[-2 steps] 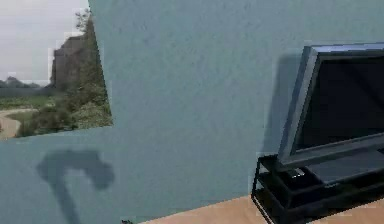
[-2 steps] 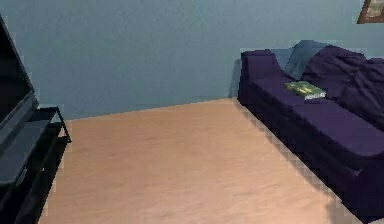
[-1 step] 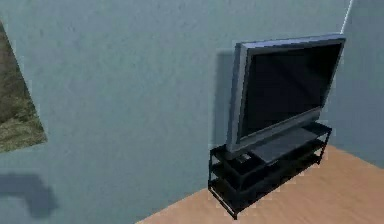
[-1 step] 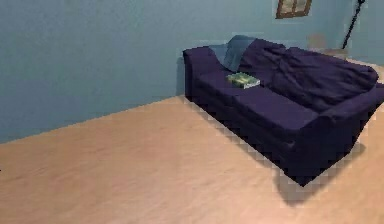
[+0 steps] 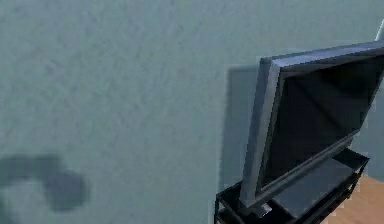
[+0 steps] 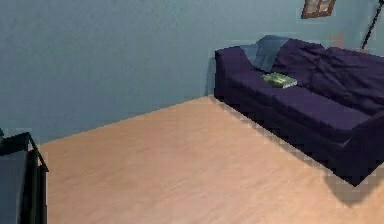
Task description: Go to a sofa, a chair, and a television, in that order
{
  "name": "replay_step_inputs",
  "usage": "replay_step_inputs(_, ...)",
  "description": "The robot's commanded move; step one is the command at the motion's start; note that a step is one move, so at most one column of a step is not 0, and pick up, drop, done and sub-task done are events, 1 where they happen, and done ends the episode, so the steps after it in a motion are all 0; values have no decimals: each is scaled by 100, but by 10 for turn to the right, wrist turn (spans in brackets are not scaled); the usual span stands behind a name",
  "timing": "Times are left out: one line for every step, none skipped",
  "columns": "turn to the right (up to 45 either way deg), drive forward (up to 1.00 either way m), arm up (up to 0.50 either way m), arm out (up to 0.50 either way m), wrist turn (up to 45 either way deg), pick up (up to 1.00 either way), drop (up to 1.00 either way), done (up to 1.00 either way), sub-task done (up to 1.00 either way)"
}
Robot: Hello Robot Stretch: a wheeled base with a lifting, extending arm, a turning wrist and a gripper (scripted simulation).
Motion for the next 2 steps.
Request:
replay_step_inputs(330, 0, 0, 0, 0, 0, 0, 0, 0)
replay_step_inputs(0, 0, 0, 0, 0, 0, 0, 100, 0)
